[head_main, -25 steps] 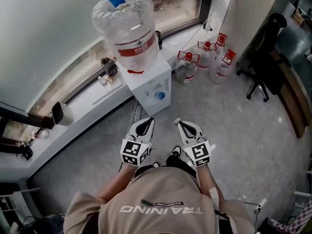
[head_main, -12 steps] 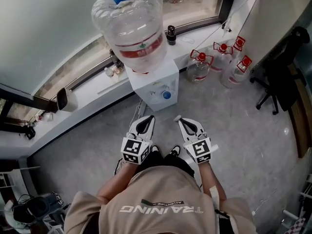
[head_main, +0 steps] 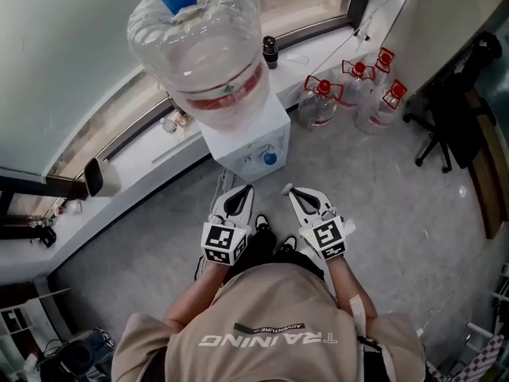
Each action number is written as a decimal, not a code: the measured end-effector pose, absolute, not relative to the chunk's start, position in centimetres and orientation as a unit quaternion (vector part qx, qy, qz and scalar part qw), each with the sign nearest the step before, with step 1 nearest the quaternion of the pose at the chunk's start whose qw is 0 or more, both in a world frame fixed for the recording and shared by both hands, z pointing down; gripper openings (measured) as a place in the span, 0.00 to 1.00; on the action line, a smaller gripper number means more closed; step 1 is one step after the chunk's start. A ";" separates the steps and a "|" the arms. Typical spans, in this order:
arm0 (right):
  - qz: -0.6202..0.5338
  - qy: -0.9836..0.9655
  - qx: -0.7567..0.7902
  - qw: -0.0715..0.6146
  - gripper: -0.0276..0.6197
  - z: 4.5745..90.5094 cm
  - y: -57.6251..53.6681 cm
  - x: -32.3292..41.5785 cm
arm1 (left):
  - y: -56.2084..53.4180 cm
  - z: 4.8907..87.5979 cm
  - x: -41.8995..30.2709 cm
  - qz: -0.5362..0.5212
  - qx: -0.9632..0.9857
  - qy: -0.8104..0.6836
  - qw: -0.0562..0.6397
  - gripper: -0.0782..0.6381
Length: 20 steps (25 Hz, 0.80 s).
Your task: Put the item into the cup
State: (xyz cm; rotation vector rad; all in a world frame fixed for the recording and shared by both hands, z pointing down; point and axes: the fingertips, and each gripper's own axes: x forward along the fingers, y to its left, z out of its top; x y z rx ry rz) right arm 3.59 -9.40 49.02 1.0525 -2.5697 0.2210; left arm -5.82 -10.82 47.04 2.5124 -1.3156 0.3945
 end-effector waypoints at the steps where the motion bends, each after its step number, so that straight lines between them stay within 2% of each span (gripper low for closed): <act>1: 0.079 -0.906 0.376 0.179 0.06 49.0 -9.9 3.5 | -11.6 46.9 -5.8 0.135 0.873 -0.450 0.134 0.12; 10: 0.092 -0.885 0.413 0.197 0.06 50.4 -14.8 2.9 | -16.2 47.9 -6.2 0.139 0.894 -0.403 0.137 0.12; 20: 0.152 -0.886 0.385 0.209 0.06 57.6 -17.1 3.9 | -17.9 52.0 -3.6 0.173 0.881 -0.406 0.169 0.12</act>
